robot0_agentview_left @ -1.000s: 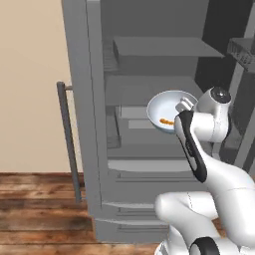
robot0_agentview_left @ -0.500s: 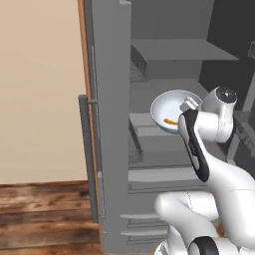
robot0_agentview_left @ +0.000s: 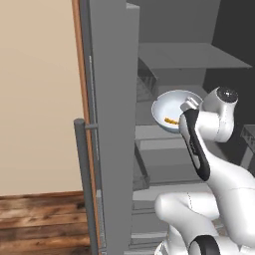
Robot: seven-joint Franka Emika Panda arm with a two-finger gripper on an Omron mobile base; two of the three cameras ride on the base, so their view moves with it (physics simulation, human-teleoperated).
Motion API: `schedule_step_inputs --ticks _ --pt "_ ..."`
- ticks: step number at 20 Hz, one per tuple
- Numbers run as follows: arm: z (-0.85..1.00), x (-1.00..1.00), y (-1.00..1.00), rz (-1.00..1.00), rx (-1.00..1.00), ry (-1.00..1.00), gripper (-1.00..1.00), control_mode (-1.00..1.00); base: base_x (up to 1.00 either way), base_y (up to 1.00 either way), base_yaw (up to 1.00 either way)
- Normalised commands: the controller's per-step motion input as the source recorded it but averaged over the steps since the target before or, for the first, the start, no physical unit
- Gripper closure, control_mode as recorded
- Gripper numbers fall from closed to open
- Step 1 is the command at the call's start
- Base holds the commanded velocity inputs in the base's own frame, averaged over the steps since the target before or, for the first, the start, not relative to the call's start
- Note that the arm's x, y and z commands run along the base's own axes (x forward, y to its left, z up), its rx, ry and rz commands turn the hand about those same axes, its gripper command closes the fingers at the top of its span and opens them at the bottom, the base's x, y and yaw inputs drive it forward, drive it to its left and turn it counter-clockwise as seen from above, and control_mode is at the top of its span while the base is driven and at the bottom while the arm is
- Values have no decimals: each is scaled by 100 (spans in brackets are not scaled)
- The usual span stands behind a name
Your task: Move the cup from next to the sink to the open cabinet. Then, move the bowl with the shrimp to the fridge to clear the area for faucet cleaning.
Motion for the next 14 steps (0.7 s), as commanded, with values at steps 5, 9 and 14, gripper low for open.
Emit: schedule_step_inputs --ticks 5,9,14 --pt "8 43 -20 -5 12 11 100 -100 0 0 0" --pt "32 -51 -21 -1 22 -1 100 -100 0 0 0" --pt "24 -9 -5 -1 10 -1 100 -100 0 0 0"
